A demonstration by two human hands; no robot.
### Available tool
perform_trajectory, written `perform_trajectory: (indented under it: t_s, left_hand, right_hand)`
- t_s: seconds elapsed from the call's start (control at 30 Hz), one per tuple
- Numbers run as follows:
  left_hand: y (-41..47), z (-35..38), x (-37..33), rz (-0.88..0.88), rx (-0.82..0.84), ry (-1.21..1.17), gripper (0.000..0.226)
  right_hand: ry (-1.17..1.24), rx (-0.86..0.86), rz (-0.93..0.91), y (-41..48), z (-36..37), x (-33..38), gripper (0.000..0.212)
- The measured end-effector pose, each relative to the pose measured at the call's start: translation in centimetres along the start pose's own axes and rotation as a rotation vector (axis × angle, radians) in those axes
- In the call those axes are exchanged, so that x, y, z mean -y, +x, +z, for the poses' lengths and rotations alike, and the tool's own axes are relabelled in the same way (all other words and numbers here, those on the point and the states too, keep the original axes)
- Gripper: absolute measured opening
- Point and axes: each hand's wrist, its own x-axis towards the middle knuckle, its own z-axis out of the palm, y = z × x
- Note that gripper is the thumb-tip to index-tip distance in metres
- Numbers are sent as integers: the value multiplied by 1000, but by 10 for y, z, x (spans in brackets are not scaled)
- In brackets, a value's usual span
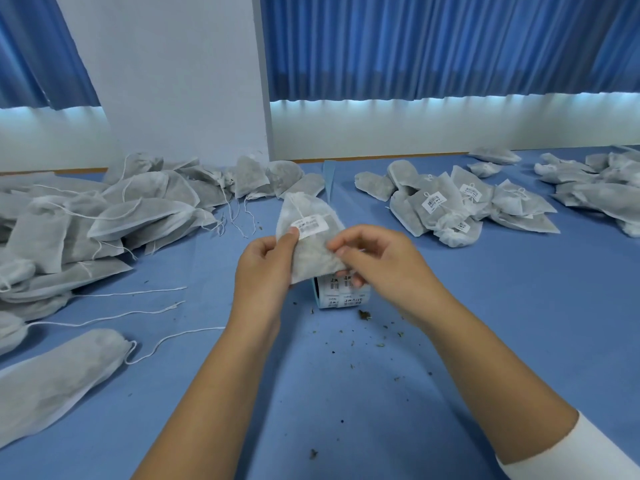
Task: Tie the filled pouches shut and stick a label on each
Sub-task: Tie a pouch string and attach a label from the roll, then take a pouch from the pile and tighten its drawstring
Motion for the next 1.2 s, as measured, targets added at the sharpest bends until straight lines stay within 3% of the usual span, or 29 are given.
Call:
perform_trajectory:
  t_s: [0.1, 0.17, 0.23, 0.43, 0.67, 0.97, 1.1, 1.2]
  left_hand:
    - [0, -1, -1, -35, 14, -62, 17]
    - [0, -3, -1, -41, 11, -60, 14]
    - [1, -3, 0, -33, 0, -45, 12]
    - [11, -8, -1, -42, 4, -26, 13]
    - [42, -33, -3, -81, -75, -105, 14]
    - [74, -74, -4, -233, -247, -506, 20]
    - [79, -78, -5, -277, -276, -593, 17]
    - [84, -82, -3, -285, -337, -611, 20]
  right_hand:
    - [258, -332, -22, 11, -19, 0, 29]
    - [406, -377, -41, 16, -30, -3, 40]
    - [373, -349, -10, 17, -33, -7, 45]
    - [-45, -129, 114, 21, -7, -6, 35]
    - [-499, 152, -6, 76, 66, 19, 31]
    - [-734, 423, 45, 143, 178, 0, 34]
    - [-694, 469, 58, 157, 198, -7, 42]
    - [-798, 538, 3, 164, 210, -12, 44]
